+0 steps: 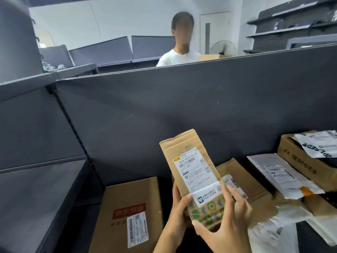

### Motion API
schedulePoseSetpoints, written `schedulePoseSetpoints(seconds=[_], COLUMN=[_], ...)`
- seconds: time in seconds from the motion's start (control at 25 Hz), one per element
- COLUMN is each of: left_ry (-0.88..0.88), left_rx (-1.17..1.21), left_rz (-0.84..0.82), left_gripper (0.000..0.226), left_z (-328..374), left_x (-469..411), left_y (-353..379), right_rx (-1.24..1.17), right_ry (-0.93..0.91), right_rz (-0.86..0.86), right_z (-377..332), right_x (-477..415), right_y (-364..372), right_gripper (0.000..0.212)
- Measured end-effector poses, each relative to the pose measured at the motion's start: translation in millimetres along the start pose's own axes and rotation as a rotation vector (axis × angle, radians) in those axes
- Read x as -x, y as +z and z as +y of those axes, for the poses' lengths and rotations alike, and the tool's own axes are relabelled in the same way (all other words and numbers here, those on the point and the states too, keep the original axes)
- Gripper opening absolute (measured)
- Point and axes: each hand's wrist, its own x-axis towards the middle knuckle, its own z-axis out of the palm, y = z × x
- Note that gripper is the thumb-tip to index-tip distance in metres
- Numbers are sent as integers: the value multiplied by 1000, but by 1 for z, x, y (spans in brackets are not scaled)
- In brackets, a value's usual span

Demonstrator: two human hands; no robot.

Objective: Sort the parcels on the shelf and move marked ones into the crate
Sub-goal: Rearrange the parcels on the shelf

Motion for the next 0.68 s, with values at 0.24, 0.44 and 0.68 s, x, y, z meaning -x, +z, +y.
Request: schedulePoseSetpoints(seconds=[0.24, 0.44, 0.68], left_ry=[-100, -42, -68], left_rx=[221, 206, -38], left_rz=[-12, 3, 17], left_gripper=[94, 78, 106], left_z=[25, 35, 52], left_x=[20, 26, 42], left_y=[-30, -34, -21], right_rx=[-418, -315, -982], right_ry=[80, 92, 181], right_rz=[-326, -556, -726], right_z=[-2, -20, 23], right_x=[-22, -11, -26], right_y=[-22, -10, 4], right_gripper=[84, 123, 105])
